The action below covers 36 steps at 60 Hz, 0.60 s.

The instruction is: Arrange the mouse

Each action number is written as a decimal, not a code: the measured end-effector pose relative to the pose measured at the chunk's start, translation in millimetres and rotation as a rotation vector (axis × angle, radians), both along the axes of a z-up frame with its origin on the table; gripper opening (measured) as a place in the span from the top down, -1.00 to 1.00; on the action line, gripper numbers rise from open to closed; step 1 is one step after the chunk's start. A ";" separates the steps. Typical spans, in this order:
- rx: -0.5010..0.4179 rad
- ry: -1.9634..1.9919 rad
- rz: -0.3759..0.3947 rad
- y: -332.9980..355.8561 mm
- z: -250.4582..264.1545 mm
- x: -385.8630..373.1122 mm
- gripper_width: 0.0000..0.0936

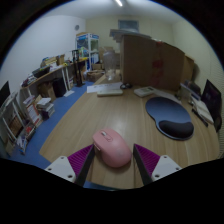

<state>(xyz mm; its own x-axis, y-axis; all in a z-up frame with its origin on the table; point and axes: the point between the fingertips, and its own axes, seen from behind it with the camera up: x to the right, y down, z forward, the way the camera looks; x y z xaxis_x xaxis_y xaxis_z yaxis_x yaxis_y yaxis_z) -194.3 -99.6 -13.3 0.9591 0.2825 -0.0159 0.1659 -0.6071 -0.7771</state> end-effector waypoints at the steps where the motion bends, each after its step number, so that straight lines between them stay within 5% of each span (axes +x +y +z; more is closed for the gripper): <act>1: 0.006 -0.004 0.001 3.7 -1.0 -0.3 -0.73; 14: 0.076 0.023 -0.084 53.1 0.1 2.9 -0.56; 18: 0.096 0.021 -0.141 58.6 -0.1 9.5 -0.08; 21: 0.098 0.024 -0.157 58.7 -1.6 9.7 -0.04; 36: -0.048 0.009 -0.189 54.6 -2.5 4.3 0.19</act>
<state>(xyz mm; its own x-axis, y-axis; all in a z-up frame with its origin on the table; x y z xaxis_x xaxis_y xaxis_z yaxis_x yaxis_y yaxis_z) -189.9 -45.0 -15.9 0.9948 0.0963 -0.0336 0.0389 -0.6629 -0.7477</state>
